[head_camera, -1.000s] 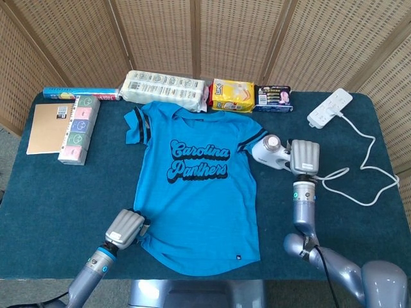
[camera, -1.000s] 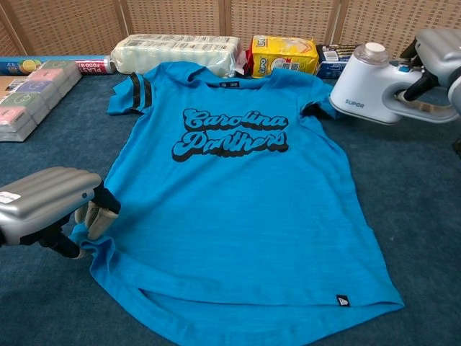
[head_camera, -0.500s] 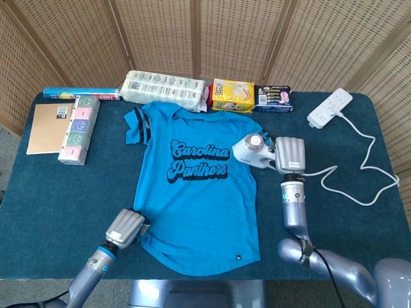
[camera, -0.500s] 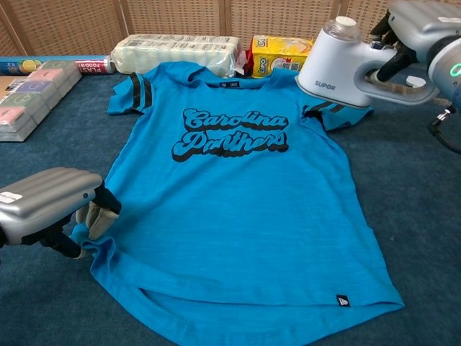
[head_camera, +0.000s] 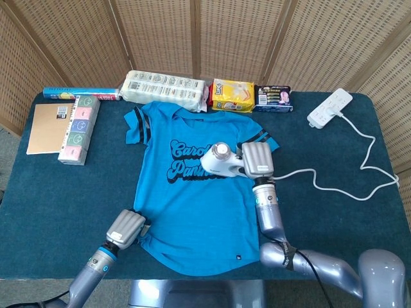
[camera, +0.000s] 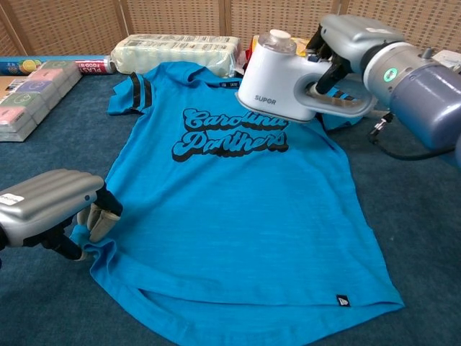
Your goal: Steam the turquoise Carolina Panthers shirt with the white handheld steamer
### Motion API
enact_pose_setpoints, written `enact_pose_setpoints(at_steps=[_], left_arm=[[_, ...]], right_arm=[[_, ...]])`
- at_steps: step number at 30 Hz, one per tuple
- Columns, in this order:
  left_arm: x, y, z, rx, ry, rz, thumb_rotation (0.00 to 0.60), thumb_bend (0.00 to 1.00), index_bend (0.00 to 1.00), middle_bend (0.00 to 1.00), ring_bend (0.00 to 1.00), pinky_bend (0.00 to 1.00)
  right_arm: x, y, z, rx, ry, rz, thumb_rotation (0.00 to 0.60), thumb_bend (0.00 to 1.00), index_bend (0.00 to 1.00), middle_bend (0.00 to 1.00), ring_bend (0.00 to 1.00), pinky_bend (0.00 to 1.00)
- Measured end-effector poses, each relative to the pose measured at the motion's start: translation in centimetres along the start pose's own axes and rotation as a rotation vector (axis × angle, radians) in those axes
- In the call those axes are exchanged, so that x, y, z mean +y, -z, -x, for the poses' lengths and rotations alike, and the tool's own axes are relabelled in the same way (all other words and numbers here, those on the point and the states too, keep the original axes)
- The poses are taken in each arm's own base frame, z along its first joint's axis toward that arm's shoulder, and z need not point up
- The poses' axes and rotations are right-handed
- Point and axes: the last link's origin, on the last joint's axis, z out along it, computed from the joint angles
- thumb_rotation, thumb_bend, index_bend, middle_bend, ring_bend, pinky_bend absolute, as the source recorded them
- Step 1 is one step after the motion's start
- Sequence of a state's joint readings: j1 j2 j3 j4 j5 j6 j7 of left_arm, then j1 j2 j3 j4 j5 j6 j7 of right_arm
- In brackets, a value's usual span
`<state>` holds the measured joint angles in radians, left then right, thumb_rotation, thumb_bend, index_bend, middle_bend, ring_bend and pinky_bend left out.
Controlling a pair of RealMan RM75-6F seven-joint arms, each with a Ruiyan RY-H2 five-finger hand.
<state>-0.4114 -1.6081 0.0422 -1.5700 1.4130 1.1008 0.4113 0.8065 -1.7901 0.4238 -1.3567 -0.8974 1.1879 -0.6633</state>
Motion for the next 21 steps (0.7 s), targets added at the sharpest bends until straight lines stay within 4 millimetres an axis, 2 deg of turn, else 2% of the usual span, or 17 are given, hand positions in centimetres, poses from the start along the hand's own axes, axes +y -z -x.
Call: enact_pose_setpoints(at_steps=[10,21], left_arm=[[0.2,-0.1,0.1,-0.005,0.001,0.006,0.600,0.33,0.76,0.69,0.56,0.50],[0.2,0.0,0.1,-0.005,-0.001,0.000,0.600,0.33,0.76,0.69,0.56,0.50]], right_arm=[[-1.0,-0.5,2.5,-0.037,0.060,-0.002,0.600,0.40,0.76,0.76,0.81,0.81],[0.4,-2.0,5.1,-0.064,0.136,0.067,0.600,0.40,0.76,0.75,0.81,0.81]])
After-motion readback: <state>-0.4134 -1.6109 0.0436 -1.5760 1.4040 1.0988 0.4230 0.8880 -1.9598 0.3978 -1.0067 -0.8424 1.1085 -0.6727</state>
